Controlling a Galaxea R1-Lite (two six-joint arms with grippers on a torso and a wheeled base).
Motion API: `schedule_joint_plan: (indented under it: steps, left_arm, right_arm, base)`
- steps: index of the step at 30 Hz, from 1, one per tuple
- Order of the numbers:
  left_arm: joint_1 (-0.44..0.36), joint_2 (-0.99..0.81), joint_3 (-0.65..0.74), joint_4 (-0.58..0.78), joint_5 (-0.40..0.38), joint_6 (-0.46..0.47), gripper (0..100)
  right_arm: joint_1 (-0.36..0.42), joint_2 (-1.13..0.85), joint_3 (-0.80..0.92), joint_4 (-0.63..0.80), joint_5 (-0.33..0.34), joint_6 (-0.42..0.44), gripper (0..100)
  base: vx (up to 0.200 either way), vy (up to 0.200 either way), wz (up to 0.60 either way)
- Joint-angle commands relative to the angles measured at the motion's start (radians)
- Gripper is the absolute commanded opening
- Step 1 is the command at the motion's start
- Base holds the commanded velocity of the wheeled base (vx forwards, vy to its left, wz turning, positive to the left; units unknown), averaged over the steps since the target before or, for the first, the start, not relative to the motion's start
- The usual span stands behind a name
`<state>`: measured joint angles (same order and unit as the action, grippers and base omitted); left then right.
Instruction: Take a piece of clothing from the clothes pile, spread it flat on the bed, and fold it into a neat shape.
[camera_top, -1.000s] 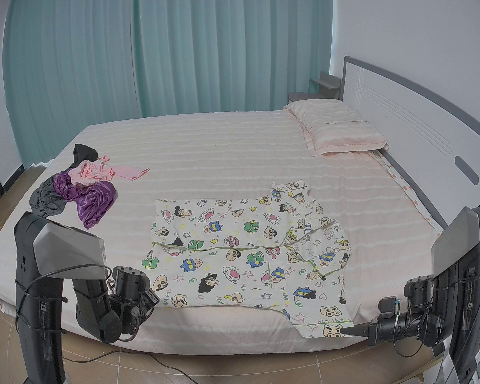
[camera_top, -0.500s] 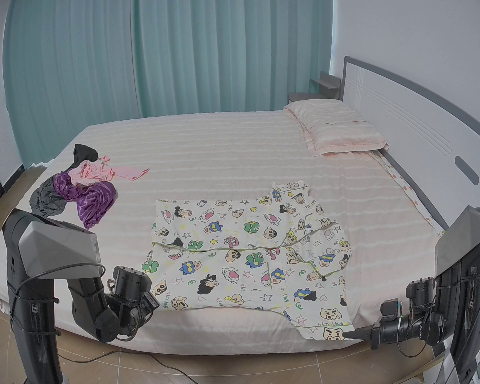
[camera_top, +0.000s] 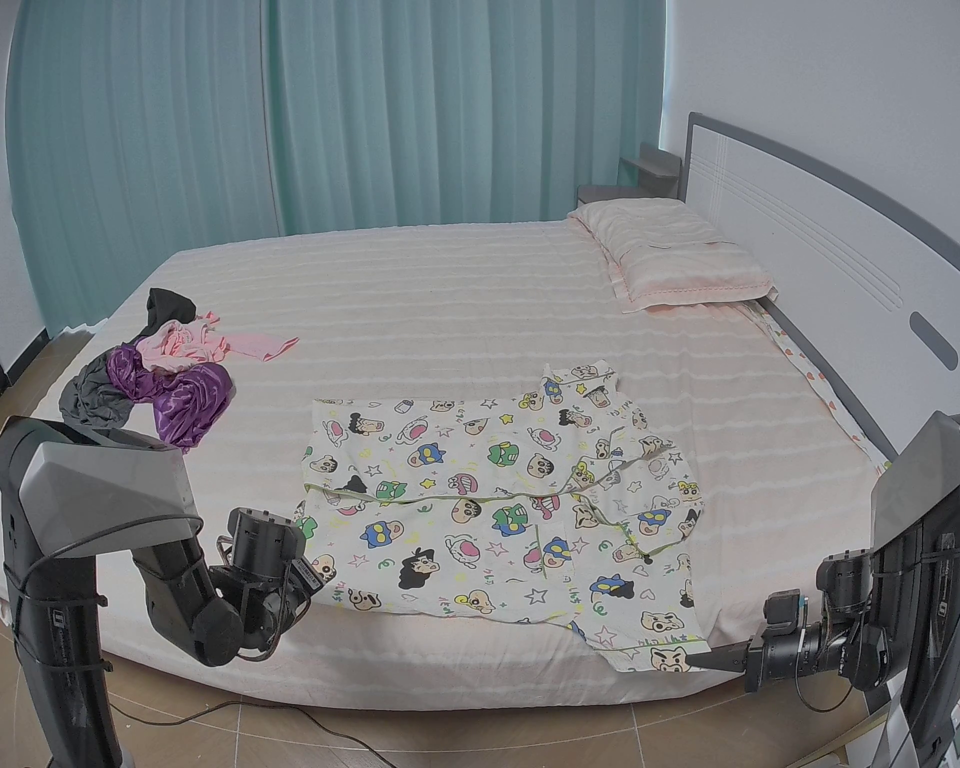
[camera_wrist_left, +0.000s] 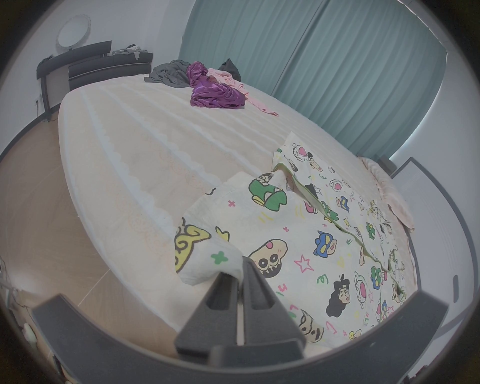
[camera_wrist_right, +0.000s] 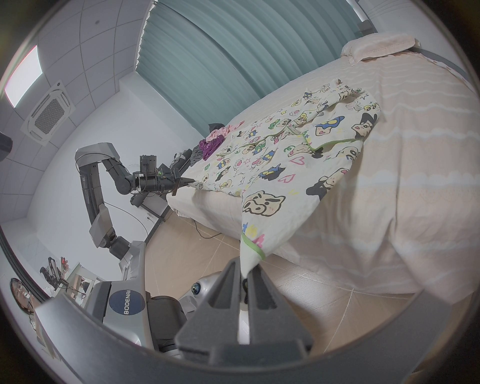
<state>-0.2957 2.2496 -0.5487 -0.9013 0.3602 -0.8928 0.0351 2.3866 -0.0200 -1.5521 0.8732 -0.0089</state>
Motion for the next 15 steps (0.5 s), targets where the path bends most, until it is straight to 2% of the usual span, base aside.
schedule_joint_plan:
  steps: [1,4,5,7,9,10,15]
  left_arm:
    - [0.004,-0.073,-0.122,0.150,-0.001,-0.009,0]
    - [0.006,-0.079,-0.169,0.209,-0.001,-0.009,0]
    - [0.004,-0.079,-0.200,0.229,-0.001,-0.009,0]
    - [0.006,-0.079,-0.229,0.246,-0.001,-0.009,0]
    - [0.006,-0.079,-0.246,0.266,0.000,-0.009,0]
    - [0.007,-0.074,-0.292,0.335,-0.003,-0.009,0]
    - [0.013,-0.042,-0.419,0.482,-0.009,-0.021,0]
  right_arm:
    - [0.003,-0.027,-0.024,-0.009,-0.005,0.027,0]
    - [0.009,-0.063,-0.046,-0.009,-0.008,0.072,0]
    - [0.014,-0.095,-0.072,-0.009,-0.010,0.132,0]
    - [0.016,-0.126,-0.106,-0.009,-0.010,0.191,0]
    - [0.016,-0.139,-0.124,-0.009,-0.011,0.221,0]
    - [0.012,-0.155,-0.163,-0.009,-0.017,0.267,0]
    - [0.005,-0.145,-0.250,-0.008,-0.045,0.349,0]
  base:
    - [0.000,0.000,0.00]
    - [0.000,0.000,0.00]
    - [0.000,0.000,0.00]
    - [0.000,0.000,0.00]
    - [0.000,0.000,0.00]
    - [0.000,0.000,0.00]
    - [0.000,0.000,0.00]
